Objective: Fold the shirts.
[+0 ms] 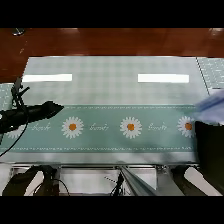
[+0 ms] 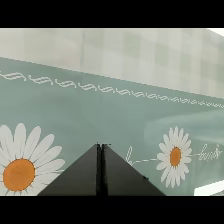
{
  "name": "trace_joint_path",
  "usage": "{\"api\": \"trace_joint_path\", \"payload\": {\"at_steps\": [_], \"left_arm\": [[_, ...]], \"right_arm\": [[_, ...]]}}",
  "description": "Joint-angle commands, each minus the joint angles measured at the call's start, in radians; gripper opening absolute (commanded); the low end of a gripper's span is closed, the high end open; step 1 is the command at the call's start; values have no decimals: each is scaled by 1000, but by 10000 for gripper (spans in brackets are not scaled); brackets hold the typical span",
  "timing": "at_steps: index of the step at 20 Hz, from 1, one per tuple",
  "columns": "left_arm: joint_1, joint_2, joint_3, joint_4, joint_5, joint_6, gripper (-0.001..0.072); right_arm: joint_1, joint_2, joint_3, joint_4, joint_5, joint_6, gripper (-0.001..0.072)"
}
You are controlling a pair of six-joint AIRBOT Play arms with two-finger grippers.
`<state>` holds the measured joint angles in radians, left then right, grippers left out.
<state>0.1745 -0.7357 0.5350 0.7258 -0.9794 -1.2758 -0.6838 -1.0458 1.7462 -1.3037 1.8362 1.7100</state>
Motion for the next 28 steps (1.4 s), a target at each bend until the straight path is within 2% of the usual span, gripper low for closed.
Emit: {"api": "trace_joint_path", "payload": {"at_steps": [1, 3, 5, 6, 8, 9, 10, 12, 13, 14, 15, 16, 17, 18, 20, 21, 23, 24, 25, 26, 28], "left_arm": [[-2, 0, -1, 0, 0, 0, 23], [-18, 0, -1, 0, 4, 0, 23], [-41, 0, -1, 0, 10, 0, 23], [-55, 0, -1, 0, 11, 0, 23], [-79, 0, -1, 0, 12, 0, 22], [-87, 0, -1, 0, 12, 1, 23], [-85, 0, 1, 0, 10, 1, 23], [-56, 0, 14, 0, 11, 5, 23], [-33, -3, 34, 0, 28, 5, 23], [-12, -14, 71, -12, 45, 4, 23], [1, -47, 139, -58, 45, 10, 22], [-10, -100, 232, -111, 13, 56, 21], [-50, -174, 356, -143, -29, 105, 21], [-109, -255, 497, -134, -62, 116, 21], [-240, -396, 759, -33, -105, 98, 20], [-319, -460, 886, 92, -115, 28, 20], [-464, -551, 1064, 429, -146, -113, 20], [-513, -574, 1098, 567, -162, -182, 21], [-542, -582, 1092, 666, -179, -241, 22], [-547, -582, 1057, 711, -194, -280, 22], [-521, -579, 919, 718, -204, -322, 22]], "right_arm": [[-182, 221, -273, -201, 21, -6, 25], [-260, 328, -418, -382, 20, -43, 26], [-326, 417, -554, -445, 19, 18, 27], [-349, 450, -615, -452, 19, 32, 90], [-366, 483, -710, -498, 8, 42, 647], [-366, 478, -728, -494, -12, 44, 617], [-365, 463, -725, -453, -45, 43, 617], [-365, 423, -714, -292, -130, 16, 599], [-365, 399, -700, -186, -174, 5, 502], [-365, 373, -680, -46, -229, -2, 296], [-365, 343, -662, 161, -314, -54, 50], [-343, 318, -661, 380, -419, -111, 26], [-282, 291, -661, 533, -517, -134, 26], [-178, 259, -661, 655, -618, -159, 26], [85, 195, -661, 747, -766, -238, 25], [245, 156, -661, 718, -822, -278, 26], [530, 69, -661, 512, -855, -300, 25], [655, 18, -661, 353, -849, -271, 26], [756, -34, -661, 187, -842, -182, 26], [821, -77, -661, 53, -842, -93, 26], [871, -142, -661, -112, -834, -3, 26]]}}
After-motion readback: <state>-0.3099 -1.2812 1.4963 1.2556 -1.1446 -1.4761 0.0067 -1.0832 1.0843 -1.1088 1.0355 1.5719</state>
